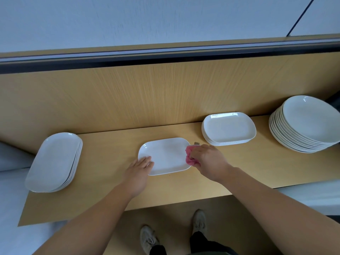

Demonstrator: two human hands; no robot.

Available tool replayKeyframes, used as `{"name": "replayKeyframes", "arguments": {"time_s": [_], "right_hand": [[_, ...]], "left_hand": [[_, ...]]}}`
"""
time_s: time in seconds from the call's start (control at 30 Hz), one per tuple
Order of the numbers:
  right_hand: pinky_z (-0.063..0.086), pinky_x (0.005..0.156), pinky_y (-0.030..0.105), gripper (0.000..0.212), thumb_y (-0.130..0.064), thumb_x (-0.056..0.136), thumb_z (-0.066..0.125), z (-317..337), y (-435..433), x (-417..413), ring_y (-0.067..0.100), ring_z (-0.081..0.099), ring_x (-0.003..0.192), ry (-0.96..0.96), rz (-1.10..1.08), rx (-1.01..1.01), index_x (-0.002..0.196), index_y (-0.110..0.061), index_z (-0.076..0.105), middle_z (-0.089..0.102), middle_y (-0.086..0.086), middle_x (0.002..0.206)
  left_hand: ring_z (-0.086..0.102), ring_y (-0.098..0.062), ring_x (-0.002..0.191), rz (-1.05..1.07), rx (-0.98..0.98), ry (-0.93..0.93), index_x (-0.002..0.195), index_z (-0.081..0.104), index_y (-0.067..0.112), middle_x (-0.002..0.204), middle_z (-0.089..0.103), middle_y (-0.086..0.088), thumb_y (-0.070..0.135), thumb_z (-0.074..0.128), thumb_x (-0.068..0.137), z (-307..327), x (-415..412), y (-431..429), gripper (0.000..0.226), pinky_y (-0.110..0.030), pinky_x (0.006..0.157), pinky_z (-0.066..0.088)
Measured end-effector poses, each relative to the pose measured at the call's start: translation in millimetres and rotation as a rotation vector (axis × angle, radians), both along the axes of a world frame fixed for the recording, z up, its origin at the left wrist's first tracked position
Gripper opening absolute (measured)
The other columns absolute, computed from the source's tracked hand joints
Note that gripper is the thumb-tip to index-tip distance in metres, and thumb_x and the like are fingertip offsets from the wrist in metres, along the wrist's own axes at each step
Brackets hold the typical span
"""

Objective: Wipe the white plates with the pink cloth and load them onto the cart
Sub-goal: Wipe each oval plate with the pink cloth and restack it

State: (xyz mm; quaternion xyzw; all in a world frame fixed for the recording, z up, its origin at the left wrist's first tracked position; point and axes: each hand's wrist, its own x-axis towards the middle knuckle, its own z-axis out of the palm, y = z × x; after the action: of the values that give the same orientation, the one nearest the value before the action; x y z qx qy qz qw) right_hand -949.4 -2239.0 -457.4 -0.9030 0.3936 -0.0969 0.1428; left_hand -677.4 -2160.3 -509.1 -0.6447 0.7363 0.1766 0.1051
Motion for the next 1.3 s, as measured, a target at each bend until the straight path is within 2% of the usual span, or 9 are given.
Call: {"name": "replayKeyframes", "arguments": {"time_s": [0.33, 0.47, 0.53, 0.63, 0.7, 0.87, 0.97, 1.17, 1.3], "right_hand": [[0.051, 0.059, 0.032, 0.022, -0.001, 0.073, 0.073, 14.3, -4.8, -8.2, 0.023, 0.061, 0.076, -0.093, 0.062, -0.042, 0.07, -0.018, 0.059, 0.067, -0.006, 0.085], [0.051, 0.059, 0.033, 0.019, -0.002, 0.075, 0.073, 22.6, -11.7, -11.2, 0.022, 0.063, 0.079, -0.142, 0.073, -0.07, 0.072, -0.017, 0.062, 0.067, -0.009, 0.089], [0.049, 0.059, 0.031, 0.016, -0.004, 0.077, 0.072, 28.9, -15.4, -10.6, 0.022, 0.063, 0.079, -0.177, 0.063, -0.114, 0.074, -0.017, 0.063, 0.067, -0.009, 0.092], [0.045, 0.06, 0.028, 0.013, -0.006, 0.081, 0.07, 42.6, -21.8, -5.3, 0.02, 0.057, 0.073, -0.236, 0.052, -0.196, 0.076, -0.016, 0.063, 0.065, -0.009, 0.094], [0.041, 0.062, 0.025, 0.013, -0.005, 0.081, 0.074, 51.1, -24.6, -0.2, 0.019, 0.055, 0.073, -0.278, 0.055, -0.26, 0.076, -0.013, 0.065, 0.065, -0.007, 0.09], [0.049, 0.064, 0.031, 0.013, -0.004, 0.078, 0.078, 60.9, -26.5, 8.5, 0.026, 0.059, 0.072, -0.33, 0.061, -0.324, 0.075, -0.011, 0.067, 0.068, -0.002, 0.088], [0.039, 0.071, 0.021, 0.018, 0.001, 0.075, 0.078, 58.7, -25.9, 12.7, 0.025, 0.056, 0.068, -0.329, 0.071, -0.318, 0.073, -0.011, 0.064, 0.065, -0.005, 0.087], [0.044, 0.068, 0.024, 0.015, -0.002, 0.077, 0.077, 46.4, -21.1, 21.9, 0.018, 0.057, 0.079, -0.329, 0.105, -0.281, 0.076, -0.012, 0.066, 0.067, -0.005, 0.091], [0.042, 0.067, 0.023, 0.015, -0.006, 0.078, 0.078, 31.1, -25.8, 28.1, 0.015, 0.054, 0.082, -0.31, 0.085, -0.251, 0.076, -0.015, 0.066, 0.066, -0.009, 0.092]], "left_hand": [[0.002, -0.014, 0.15, -0.057, -0.021, -0.06, 0.155, 0.01, 0.018, 0.163, 0.001, 0.004, -0.004, 0.026, 0.094, 3.0, -3.3, 4.3, 0.067, -0.029, 0.119, -0.002], [0.029, -0.016, 0.142, 0.044, -0.116, 0.051, 0.145, 0.037, 0.021, 0.155, 0.033, 0.003, 0.001, 0.036, 0.094, 14.2, -9.6, -6.9, 0.055, -0.027, 0.116, 0.015], [0.045, -0.021, 0.129, 0.117, -0.129, 0.09, 0.139, 0.044, 0.021, 0.141, 0.049, -0.001, 0.005, 0.04, 0.094, 30.2, -11.6, -15.4, 0.048, -0.03, 0.102, 0.035], [0.056, -0.031, 0.108, 0.225, -0.132, 0.187, 0.136, 0.046, 0.014, 0.122, 0.06, -0.011, 0.018, 0.037, 0.103, 59.9, -8.1, -25.9, 0.035, -0.033, 0.083, 0.042], [0.056, -0.032, 0.101, 0.3, -0.16, 0.321, 0.138, 0.046, 0.011, 0.114, 0.062, -0.013, 0.024, 0.034, 0.105, 74.8, -3.3, -28.3, 0.037, -0.033, 0.081, 0.041], [0.052, -0.015, 0.091, 0.403, -0.132, 0.621, 0.127, 0.052, 0.015, 0.099, 0.059, 0.006, 0.028, 0.036, 0.104, 89.4, 7.2, -30.7, 0.03, -0.027, 0.072, 0.036], [0.055, -0.014, 0.094, 0.439, -0.108, 0.739, 0.121, 0.055, 0.017, 0.099, 0.06, 0.008, 0.025, 0.038, 0.104, 88.0, 10.5, -28.9, 0.025, -0.024, 0.075, 0.04], [0.057, -0.015, 0.104, 0.507, -0.066, 0.776, 0.128, 0.053, 0.018, 0.112, 0.062, 0.003, 0.028, 0.035, 0.104, 83.4, 9.5, -34.0, 0.031, -0.027, 0.085, 0.042], [0.058, -0.013, 0.093, 0.56, 0.028, 0.765, 0.126, 0.05, 0.025, 0.106, 0.061, 0.006, 0.032, 0.041, 0.102, 84.6, 12.2, -39.3, 0.027, -0.026, 0.074, 0.044]]}}
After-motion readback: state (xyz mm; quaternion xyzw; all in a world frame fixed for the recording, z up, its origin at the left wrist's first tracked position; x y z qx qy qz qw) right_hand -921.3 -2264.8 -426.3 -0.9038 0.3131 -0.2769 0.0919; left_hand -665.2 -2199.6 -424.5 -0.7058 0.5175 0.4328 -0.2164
